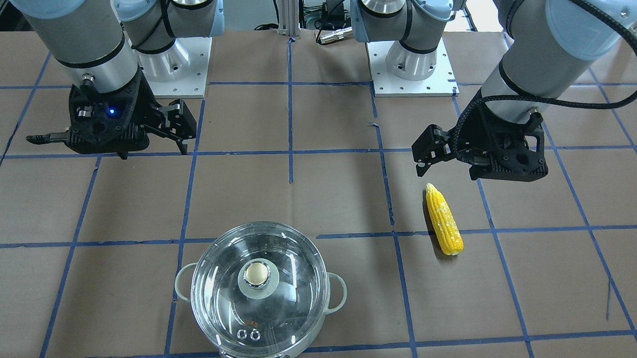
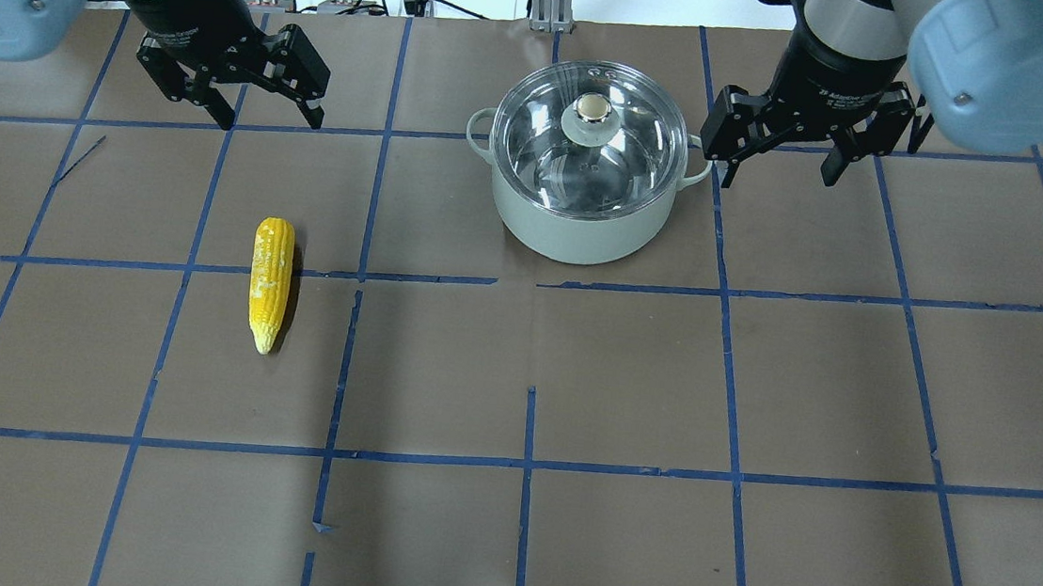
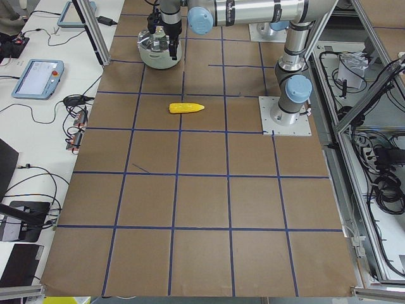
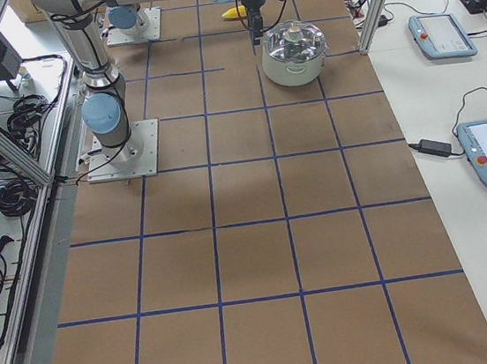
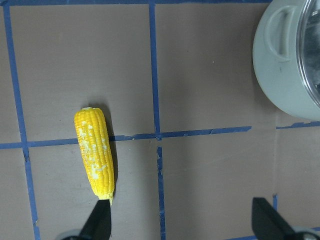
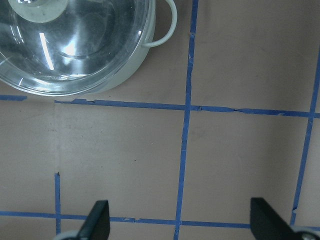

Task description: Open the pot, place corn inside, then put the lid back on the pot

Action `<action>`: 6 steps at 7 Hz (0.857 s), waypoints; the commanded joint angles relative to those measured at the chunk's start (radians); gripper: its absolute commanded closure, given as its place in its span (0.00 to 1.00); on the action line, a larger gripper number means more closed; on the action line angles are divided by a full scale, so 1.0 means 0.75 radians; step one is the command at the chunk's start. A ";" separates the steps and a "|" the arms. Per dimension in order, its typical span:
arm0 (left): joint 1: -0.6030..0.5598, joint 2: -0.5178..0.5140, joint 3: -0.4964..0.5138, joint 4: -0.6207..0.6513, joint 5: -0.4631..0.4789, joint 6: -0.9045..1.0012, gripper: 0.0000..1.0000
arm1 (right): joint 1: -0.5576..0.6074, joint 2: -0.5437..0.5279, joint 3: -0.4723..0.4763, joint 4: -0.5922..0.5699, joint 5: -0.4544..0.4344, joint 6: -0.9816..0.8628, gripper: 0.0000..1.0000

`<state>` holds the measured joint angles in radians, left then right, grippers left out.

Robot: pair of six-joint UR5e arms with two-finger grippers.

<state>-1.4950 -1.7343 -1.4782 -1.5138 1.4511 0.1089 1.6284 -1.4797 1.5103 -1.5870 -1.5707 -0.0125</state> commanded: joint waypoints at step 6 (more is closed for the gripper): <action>0.062 -0.005 -0.040 0.010 0.147 0.081 0.00 | 0.021 0.129 -0.105 -0.064 0.000 0.025 0.00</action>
<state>-1.4725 -1.7221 -1.5059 -1.5145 1.5117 0.1391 1.6395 -1.4330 1.4708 -1.6084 -1.5745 0.0030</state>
